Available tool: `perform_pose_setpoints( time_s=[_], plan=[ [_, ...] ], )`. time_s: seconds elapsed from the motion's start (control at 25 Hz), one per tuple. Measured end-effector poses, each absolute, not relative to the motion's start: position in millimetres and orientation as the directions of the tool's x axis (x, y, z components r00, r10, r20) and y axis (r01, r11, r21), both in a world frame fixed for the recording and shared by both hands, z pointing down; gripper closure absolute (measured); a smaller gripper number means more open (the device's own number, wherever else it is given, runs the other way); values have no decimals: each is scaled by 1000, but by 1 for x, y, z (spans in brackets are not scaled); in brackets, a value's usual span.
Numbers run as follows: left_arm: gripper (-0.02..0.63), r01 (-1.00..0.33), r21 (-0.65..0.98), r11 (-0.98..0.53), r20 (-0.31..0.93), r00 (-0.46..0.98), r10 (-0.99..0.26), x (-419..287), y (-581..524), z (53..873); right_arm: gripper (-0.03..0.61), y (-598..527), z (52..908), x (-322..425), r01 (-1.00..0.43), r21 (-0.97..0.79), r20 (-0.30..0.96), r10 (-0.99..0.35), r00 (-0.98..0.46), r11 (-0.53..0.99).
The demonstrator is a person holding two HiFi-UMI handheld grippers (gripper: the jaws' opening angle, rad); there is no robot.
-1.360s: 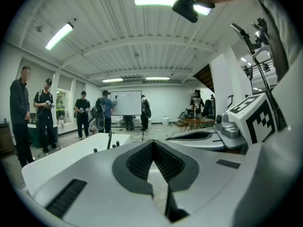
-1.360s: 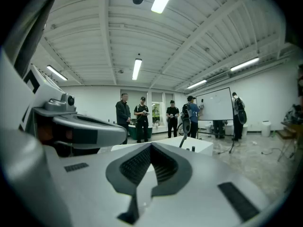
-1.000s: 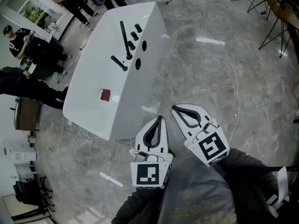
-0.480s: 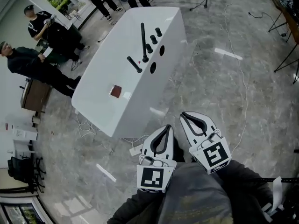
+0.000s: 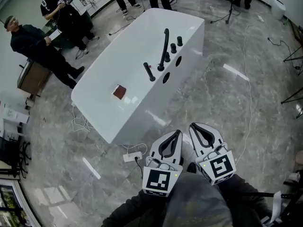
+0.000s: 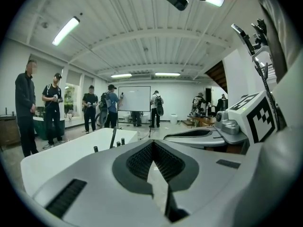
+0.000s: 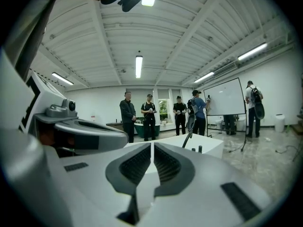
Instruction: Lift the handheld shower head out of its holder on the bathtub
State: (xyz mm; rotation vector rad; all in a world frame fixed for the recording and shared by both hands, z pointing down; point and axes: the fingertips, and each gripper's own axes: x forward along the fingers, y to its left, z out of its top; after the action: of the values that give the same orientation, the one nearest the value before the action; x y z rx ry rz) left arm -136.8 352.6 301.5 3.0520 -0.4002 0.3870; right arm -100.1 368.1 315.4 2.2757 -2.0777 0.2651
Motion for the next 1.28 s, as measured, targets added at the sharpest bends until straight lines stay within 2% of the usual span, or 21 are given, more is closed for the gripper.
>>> perform_pose_setpoints(
  time_s=[0.6, 1.04, 1.28],
  plan=[
    [611, -280, 87, -956, 251, 935, -251, -92, 219, 320, 574, 235, 335, -54, -993, -62, 255, -964, 80, -99],
    [611, -282, 129, -951, 214, 944, -251, -90, 172, 320, 574, 199, 330, -51, -993, -8, 271, -956, 108, -114],
    [611, -324, 110, -939, 212, 931, -297, -80, 149, 316, 574, 176, 324, -36, -997, 0, 253, -965, 74, -76]
  ],
)
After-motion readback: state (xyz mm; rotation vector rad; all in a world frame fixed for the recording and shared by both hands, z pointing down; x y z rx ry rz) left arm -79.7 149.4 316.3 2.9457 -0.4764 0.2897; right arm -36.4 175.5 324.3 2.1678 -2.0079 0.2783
